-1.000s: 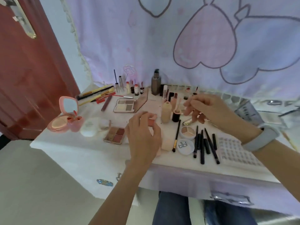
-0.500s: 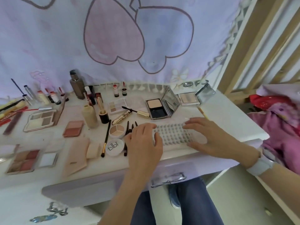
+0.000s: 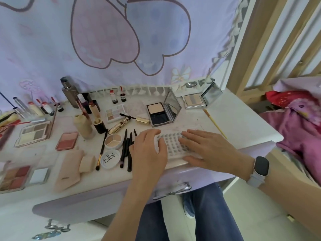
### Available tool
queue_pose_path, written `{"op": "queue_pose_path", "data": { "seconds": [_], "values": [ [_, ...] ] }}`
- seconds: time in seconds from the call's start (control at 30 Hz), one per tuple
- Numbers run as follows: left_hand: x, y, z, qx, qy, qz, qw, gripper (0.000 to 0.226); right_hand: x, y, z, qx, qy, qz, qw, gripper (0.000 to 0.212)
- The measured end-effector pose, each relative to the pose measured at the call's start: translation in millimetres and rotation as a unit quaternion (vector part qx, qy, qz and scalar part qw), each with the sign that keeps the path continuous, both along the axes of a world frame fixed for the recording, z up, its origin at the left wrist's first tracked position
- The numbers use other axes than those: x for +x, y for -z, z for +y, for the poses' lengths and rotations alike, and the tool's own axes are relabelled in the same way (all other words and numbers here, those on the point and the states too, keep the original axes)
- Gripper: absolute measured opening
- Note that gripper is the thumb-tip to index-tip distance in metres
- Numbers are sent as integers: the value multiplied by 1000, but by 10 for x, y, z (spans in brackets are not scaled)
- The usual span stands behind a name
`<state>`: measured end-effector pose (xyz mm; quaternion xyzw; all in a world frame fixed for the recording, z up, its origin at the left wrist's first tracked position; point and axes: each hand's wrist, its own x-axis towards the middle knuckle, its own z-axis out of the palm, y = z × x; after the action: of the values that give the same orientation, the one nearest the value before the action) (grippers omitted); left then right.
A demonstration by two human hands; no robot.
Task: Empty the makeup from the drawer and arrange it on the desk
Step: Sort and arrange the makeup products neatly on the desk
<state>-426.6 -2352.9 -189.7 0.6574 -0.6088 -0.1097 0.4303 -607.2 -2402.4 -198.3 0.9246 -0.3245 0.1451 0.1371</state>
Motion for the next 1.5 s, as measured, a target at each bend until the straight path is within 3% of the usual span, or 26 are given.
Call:
{"op": "queue_pose_path", "data": {
  "seconds": [0.1,0.17,0.23,0.33,0.37,0.43,0.53,0.6,0.73,0.9,1.03,1.3,1.4,1.5],
  "values": [
    [-48,-169,43,-34,-9,141,989,24,-15,-143,2,-20,15,-89,996,60],
    [-59,-287,34,-2,-23,275,961,24,-34,-236,4,-33,40,-137,989,60],
    [-53,-383,-9,81,-7,452,888,27,-54,-300,8,-49,52,-189,979,60],
    [-64,-496,-91,221,76,674,700,51,-19,-344,69,-60,30,-232,970,59],
    [-68,-521,-103,244,104,699,664,65,-1,-333,89,-45,14,-233,971,58],
    [-83,-545,-127,245,126,722,634,67,21,-320,108,19,-14,-234,972,57],
    [-81,-507,-162,224,120,731,633,45,-1,-328,99,121,-49,-246,960,55],
    [-57,-491,-155,233,129,715,646,48,-20,-373,100,171,-66,-236,954,51],
    [2,-491,-121,250,181,657,688,34,-18,-496,98,191,-86,-193,959,41],
    [28,-432,-155,260,181,646,694,41,76,-653,141,124,-56,-60,989,37],
    [79,-341,-202,249,163,666,684,57,108,-705,126,153,10,30,988,39],
    [86,-244,-227,209,191,659,696,78,126,-551,107,91,18,61,994,40],
    [86,-203,-232,208,203,647,705,82,109,-527,114,71,3,56,996,52],
    [84,-167,-235,198,209,631,721,91,110,-584,162,87,22,59,994,44]
  ]
}}
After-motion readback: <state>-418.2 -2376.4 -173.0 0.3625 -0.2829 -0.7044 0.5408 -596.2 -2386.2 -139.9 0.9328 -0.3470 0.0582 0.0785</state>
